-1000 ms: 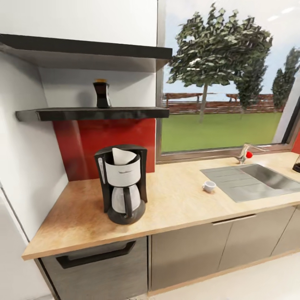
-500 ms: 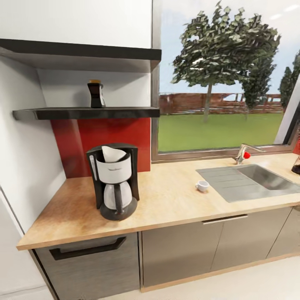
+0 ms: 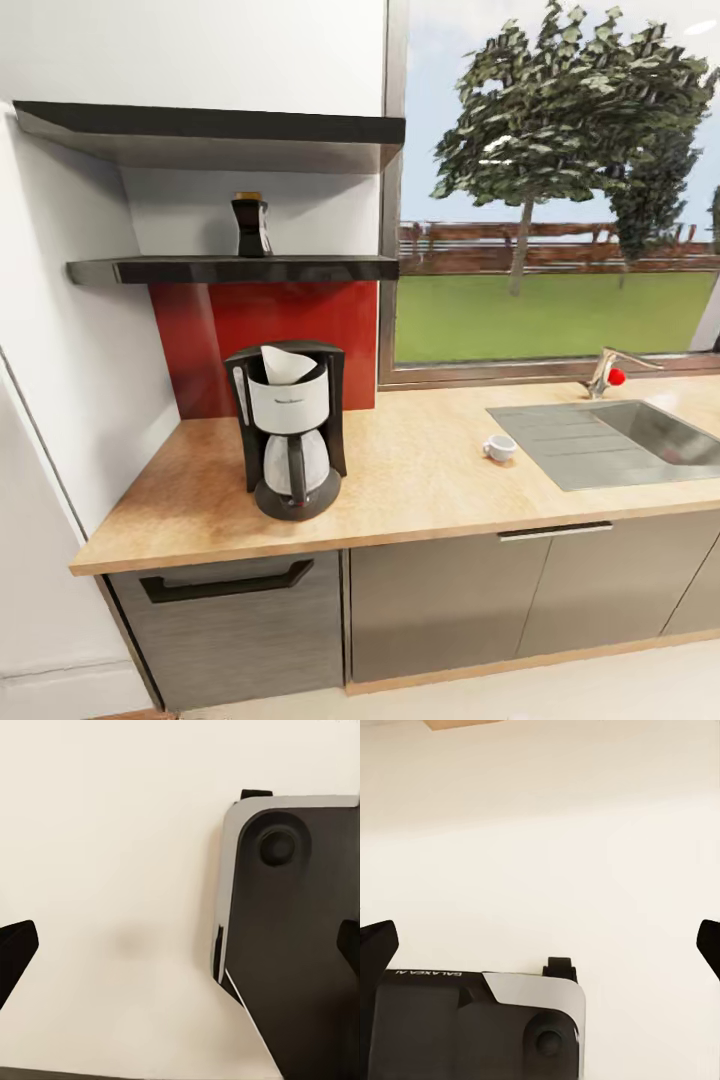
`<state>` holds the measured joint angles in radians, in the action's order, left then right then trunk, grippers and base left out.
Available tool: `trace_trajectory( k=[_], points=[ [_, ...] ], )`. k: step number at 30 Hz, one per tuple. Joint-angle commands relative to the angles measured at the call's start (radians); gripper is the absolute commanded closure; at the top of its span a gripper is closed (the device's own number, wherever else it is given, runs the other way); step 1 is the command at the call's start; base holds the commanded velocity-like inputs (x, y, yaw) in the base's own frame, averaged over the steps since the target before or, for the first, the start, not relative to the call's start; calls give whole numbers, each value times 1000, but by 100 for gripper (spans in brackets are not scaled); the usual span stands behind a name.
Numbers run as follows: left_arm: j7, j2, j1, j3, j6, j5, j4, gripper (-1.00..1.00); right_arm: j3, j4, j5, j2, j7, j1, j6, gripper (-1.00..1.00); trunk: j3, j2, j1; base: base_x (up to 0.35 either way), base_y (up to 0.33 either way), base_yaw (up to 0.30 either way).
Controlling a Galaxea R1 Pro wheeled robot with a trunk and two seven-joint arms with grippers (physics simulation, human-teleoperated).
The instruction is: Set up a coffee station on the kitchen countertop: keep the coffee maker on the countertop, move the bottle of coffee from the kitchen shelf to the counter next to the coffee maker, place a paper coffee filter on top of the coffee maker, put the saucer next to the coffee maker with the coffee cup on the saucer, and place the electric kettle next to the coffee maker.
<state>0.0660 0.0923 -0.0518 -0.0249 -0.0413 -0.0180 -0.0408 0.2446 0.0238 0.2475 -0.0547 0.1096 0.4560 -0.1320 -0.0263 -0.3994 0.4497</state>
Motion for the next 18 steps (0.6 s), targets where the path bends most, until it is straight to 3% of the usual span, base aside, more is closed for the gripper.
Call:
trace_trajectory(
  k=[1,18],
  points=[
    [2,0,-1,-2,-4,-2,-4,-100,8,2,10,-1,2,0,-5,-100,1,-1,0,-1,-1,256],
    [-3,-3,-2,7,-4,8,-64,-100,8,2,11,-3,1,0,-5,-100,9,-1,0,0,0,261]
  ],
)
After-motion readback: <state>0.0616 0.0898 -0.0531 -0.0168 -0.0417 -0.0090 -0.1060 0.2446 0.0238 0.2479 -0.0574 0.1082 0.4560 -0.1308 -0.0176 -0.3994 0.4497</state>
